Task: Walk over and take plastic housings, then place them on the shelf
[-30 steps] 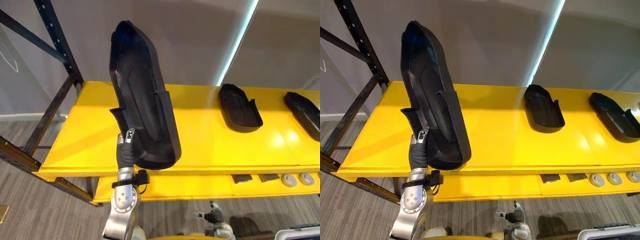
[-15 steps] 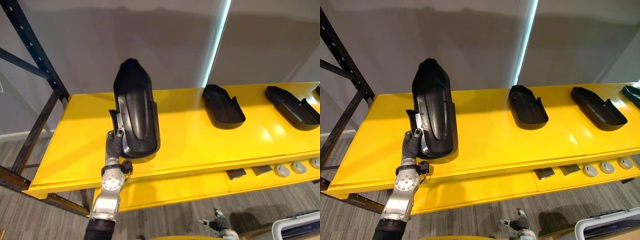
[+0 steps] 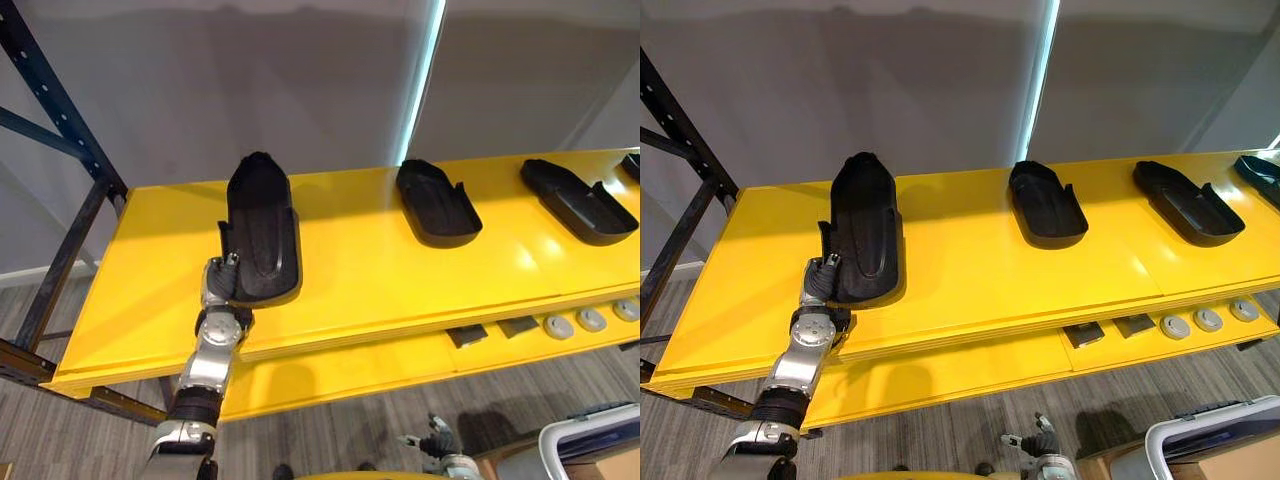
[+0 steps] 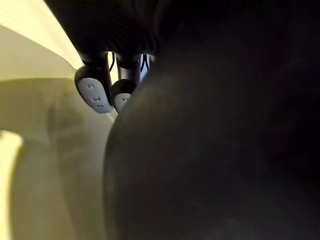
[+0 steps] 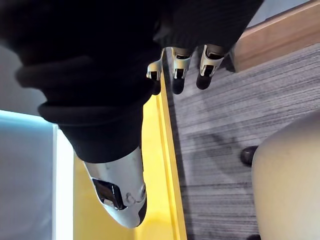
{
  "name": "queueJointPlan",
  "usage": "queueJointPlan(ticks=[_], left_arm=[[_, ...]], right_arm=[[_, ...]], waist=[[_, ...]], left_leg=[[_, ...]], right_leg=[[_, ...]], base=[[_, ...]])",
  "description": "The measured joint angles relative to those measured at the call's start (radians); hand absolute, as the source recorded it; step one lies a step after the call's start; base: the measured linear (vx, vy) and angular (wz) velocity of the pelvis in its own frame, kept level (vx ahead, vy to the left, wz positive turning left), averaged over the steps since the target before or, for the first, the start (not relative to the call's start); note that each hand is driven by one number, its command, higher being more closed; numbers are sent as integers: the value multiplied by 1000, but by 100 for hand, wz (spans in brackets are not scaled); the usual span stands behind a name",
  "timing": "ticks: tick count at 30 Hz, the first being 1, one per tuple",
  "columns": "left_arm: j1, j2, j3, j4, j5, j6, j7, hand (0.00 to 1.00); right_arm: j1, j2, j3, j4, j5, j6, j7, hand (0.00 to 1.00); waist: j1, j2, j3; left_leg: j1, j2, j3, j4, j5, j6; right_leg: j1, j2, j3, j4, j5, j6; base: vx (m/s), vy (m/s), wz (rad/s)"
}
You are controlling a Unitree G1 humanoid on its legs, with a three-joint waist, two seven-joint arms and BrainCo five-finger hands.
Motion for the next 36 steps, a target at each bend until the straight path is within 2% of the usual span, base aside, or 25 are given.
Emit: queueJointPlan(ticks=[8,16,19,22,23,25,29,31,33,36], left_arm=[[-38,11,55,17,1,4,43,0],[-39,5,60,12,-4,4,83,0],[-39,-2,63,-12,-38,-3,97,0],[-29,-42,68,-127,-90,-19,129,0],[-13,-61,67,-182,-126,-42,141,0],[11,-76,67,-237,-161,-58,154,0],[102,-113,12,-450,-195,-82,169,0],[138,-111,-29,-543,-167,-95,167,0],[193,-109,-83,-670,-101,-128,154,0],[276,-110,-121,-762,-15,-170,136,0]], right_arm=[[-20,0,-3,24,0,-1,0,0],[-21,0,-4,25,0,-3,-1,0],[-21,0,-3,25,0,-2,-1,0],[-22,1,-2,25,0,0,-1,0],[-22,2,-1,25,0,1,-1,0],[-22,4,-1,23,0,1,-1,0],[-20,3,-1,22,1,1,-2,0],[-19,3,-1,22,1,0,-3,0],[-18,3,0,21,2,-2,-4,0],[-16,4,1,17,3,-9,-5,0]], waist=[[-1,-4,18],[-2,-4,18],[0,-5,19],[8,-12,29],[10,-16,32],[9,-16,33],[12,-17,34],[13,-17,34],[14,-17,34],[16,-14,36]], left_leg=[[0,-4,-2,0,0,0],[2,-5,-8,-3,0,0],[3,-7,-11,-7,0,0],[9,-10,-20,-7,0,0],[12,-10,-22,-8,0,0],[12,-10,-23,-8,0,0],[9,-8,-27,-1,-1,0],[9,-7,-29,-1,-1,0],[9,-3,-30,-1,-1,0],[11,0,-29,-1,-4,2]], right_leg=[[4,-1,5,-16,4,-1],[5,-3,3,-16,9,-2],[6,-5,2,-17,9,-2],[19,-8,0,-20,9,-1],[24,-9,-2,-22,9,-1],[26,-9,-3,-24,9,0],[32,-15,-7,-24,9,0],[34,-15,-10,-23,9,0],[34,-16,-11,-20,7,3],[34,-15,-10,-16,6,5]], base=[[22,-3,-2],[6,-2,-1],[-5,3,1],[-5,10,8],[3,4,6],[5,0,2],[34,4,3],[29,-10,4],[0,0,0],[0,0,0]])
